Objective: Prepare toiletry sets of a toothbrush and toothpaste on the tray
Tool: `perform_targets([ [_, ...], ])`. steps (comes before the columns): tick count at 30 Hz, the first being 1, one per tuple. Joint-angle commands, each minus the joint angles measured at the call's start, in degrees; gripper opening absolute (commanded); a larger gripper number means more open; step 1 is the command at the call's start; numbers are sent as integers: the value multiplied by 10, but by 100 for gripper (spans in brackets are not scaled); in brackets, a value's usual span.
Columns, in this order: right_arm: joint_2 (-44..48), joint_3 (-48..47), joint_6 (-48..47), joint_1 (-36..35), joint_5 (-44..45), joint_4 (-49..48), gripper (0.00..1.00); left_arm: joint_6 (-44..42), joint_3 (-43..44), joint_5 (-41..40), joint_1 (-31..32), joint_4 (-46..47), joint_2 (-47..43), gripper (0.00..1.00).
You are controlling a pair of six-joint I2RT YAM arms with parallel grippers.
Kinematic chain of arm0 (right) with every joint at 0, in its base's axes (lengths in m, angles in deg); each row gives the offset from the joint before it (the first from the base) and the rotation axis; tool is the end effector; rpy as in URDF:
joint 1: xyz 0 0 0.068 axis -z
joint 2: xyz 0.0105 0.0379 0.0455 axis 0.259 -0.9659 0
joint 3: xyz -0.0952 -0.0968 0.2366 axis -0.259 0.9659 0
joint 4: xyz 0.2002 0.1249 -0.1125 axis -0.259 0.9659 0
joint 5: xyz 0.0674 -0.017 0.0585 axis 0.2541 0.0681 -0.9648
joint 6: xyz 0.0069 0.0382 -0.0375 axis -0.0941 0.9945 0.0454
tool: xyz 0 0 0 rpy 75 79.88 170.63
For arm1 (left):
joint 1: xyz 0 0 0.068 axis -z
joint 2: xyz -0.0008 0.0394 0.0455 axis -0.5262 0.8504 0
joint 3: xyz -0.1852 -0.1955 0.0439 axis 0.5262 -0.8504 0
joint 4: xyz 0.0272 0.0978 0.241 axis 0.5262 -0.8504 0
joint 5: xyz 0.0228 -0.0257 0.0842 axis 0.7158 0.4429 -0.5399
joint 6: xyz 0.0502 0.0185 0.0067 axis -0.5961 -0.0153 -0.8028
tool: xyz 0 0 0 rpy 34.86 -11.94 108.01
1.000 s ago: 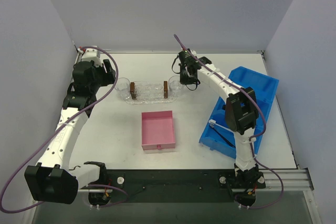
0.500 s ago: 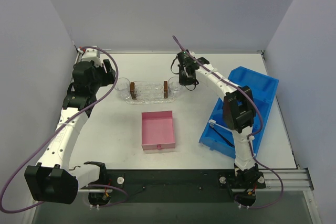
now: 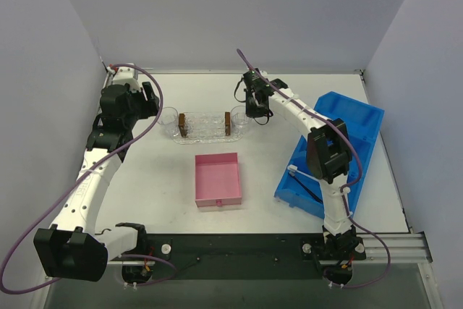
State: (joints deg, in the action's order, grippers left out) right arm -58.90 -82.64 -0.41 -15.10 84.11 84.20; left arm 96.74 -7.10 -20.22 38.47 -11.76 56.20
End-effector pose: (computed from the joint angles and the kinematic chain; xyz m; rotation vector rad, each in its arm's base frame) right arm 0.4261 0.2442 0.2461 -0.0841 2.3881 0.3757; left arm 0.2633 -0.0292 0.3626 -0.1120 1.8804 -0.1741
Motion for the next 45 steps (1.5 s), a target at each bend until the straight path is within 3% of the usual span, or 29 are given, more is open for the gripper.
perform_targets([
  [1,-4,-23,6,-6,4,14,0,-5,1,0,1,20,-11,69],
  [4,-4,-24,6,-6,6,17,0,-5,1,0,2,19,-11,69],
  [14,-2,-29,7,-6,9,21,22,-5,2,0,2,19,-10,69],
  [22,3,-33,8,-6,10,21,27,-5,2,-1,1,18,-12,69],
  [31,15,-35,3,-9,15,21,54,-5,1,-1,2,20,-13,69],
  [45,71,-25,-14,-20,11,21,60,-8,2,3,2,19,-12,69],
])
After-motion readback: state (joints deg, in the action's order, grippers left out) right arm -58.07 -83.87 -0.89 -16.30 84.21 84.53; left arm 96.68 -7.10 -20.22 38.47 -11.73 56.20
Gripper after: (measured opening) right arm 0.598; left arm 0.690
